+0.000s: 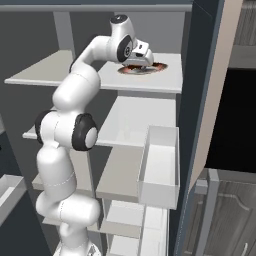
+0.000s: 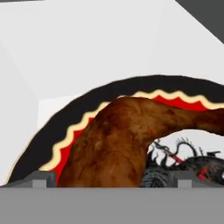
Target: Retrieve the chicken drumstick from the fridge and place it on the saucepan with marinade on the stove.
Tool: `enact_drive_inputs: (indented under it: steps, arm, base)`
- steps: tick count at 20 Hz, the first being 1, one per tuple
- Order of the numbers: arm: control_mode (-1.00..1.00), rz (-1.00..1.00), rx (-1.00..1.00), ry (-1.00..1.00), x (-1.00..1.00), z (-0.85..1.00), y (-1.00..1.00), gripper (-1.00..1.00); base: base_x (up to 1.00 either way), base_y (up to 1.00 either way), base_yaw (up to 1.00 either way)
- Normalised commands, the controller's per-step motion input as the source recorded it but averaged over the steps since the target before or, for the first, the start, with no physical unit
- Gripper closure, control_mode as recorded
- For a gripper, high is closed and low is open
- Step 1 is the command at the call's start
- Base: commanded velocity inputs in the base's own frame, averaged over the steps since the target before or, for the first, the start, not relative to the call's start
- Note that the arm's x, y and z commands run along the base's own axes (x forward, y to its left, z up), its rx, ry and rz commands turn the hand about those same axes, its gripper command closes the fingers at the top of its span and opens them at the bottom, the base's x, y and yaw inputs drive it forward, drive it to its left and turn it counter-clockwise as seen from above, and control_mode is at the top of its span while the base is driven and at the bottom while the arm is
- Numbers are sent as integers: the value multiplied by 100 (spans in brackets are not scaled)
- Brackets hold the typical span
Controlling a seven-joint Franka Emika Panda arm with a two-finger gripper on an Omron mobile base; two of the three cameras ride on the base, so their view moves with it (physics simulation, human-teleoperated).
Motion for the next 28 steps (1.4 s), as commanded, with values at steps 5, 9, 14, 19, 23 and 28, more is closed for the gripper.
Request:
enact_drive_inputs:
  steps: [5, 9, 14, 19, 23, 28]
  arm:
    - [-100, 0, 1, -2, 11, 0, 0, -100]
    - [-100, 3, 3, -4, 6, 0, -9, -100]
    - [-100, 0, 2, -3, 0, 0, -1, -100]
    - [-100, 0, 3, -1, 0, -1, 0, 100]
    - [-100, 0, 1, 0, -1, -5, 0, 100]
    - [-100, 1, 3, -3, -1, -1, 0, 100]
  base:
    - [0, 0, 0]
    - [0, 0, 0]
    - [0, 0, 0]
    - [0, 0, 0]
    - [0, 0, 0]
    - [0, 0, 0]
